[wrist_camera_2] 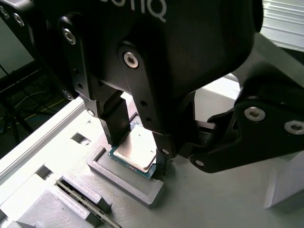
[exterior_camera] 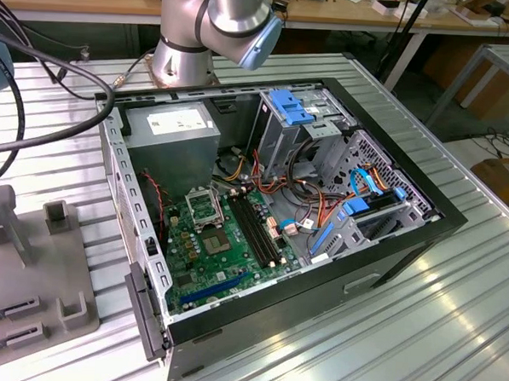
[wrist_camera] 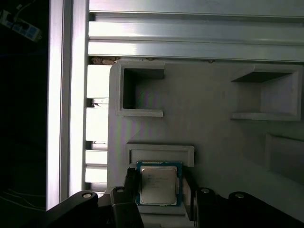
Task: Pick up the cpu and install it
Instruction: 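Pick up the cpu and move it towards the insertion slot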
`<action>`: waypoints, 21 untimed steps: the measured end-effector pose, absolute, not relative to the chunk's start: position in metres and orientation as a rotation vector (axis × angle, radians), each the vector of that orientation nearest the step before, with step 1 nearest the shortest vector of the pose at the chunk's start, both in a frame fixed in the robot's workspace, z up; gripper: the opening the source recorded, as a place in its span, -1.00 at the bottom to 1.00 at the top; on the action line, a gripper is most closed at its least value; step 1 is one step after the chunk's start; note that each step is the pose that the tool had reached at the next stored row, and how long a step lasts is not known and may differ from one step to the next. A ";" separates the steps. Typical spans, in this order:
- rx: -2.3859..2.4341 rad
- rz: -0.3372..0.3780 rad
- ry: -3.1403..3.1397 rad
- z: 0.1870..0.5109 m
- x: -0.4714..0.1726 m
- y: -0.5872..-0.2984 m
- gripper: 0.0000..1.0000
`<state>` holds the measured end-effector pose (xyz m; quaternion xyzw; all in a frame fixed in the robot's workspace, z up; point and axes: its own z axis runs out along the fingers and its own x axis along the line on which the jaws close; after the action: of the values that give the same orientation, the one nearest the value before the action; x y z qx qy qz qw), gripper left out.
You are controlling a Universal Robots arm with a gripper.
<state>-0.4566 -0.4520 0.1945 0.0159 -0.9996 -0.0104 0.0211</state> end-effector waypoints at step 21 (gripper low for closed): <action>0.049 -0.033 -3.099 0.194 -0.456 -0.452 -0.07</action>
<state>-0.4563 -0.4519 0.1938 0.0158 -0.9996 -0.0105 0.0210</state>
